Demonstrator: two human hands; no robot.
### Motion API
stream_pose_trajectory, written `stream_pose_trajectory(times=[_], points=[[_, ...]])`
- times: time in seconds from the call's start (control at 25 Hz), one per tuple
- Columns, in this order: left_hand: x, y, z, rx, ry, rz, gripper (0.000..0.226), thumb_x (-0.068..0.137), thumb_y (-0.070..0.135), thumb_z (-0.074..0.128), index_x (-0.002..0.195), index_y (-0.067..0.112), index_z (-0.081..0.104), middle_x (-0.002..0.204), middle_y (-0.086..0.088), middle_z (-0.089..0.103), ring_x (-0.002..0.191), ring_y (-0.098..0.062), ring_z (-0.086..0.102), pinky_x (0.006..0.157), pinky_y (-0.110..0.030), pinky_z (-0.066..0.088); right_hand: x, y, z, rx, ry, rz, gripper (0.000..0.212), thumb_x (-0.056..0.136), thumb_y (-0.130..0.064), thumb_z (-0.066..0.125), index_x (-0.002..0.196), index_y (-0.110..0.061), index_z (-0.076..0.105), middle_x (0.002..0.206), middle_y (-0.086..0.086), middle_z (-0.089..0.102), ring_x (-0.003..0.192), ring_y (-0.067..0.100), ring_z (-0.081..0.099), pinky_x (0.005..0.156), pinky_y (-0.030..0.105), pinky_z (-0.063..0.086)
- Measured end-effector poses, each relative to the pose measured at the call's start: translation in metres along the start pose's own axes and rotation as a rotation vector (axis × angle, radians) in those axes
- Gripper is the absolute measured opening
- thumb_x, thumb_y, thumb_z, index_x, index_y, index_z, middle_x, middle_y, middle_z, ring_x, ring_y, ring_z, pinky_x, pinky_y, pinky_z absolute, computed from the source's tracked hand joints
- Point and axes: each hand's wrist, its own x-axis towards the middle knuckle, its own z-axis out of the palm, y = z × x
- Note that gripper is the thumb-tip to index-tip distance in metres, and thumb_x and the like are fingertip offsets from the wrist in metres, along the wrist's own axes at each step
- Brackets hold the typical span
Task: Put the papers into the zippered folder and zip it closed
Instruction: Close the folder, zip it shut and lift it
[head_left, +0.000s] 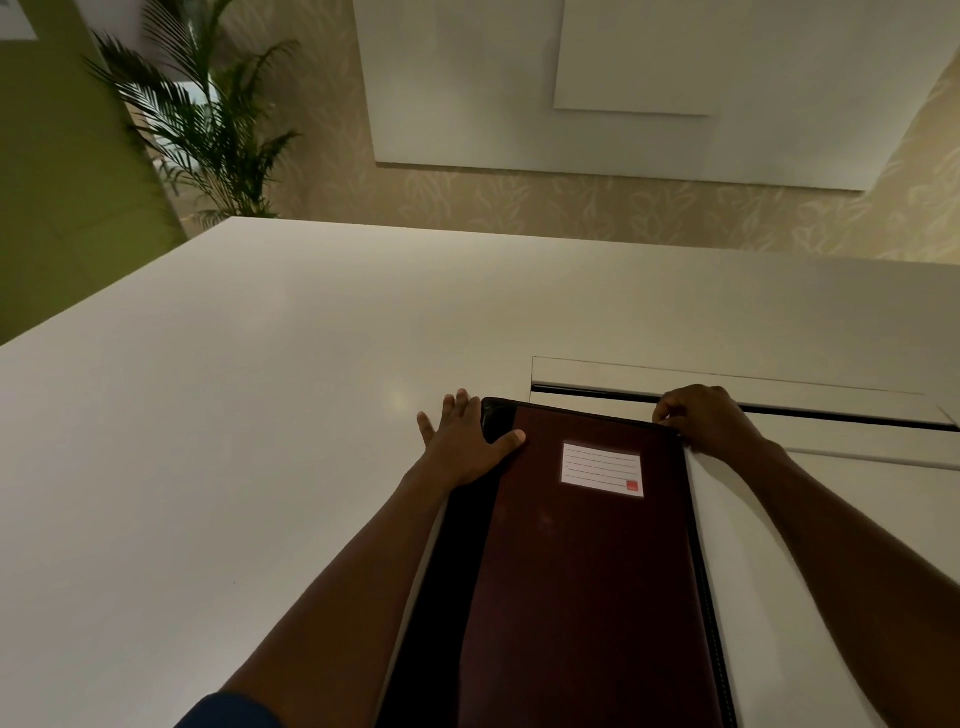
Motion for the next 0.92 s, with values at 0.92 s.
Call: stream_pose_trajectory(times=[0.92], points=[[0.0, 0.0, -0.001, 0.012, -0.007, 0.001, 0.103, 0.081, 0.079, 0.037, 0.154, 0.012, 0.006, 0.163, -0.009, -0.006, 0.149, -0.023, -0.012, 0.111, -0.058, -0.016, 0.044, -0.034, -0.01, -0.113, -0.363, 0.417, 0.012, 0.079, -0.01, 0.066, 0.072, -0.001, 0.064, 0.062, 0.016, 0.058, 0.045, 0.021, 0.047, 0.052, 0.027, 0.038]])
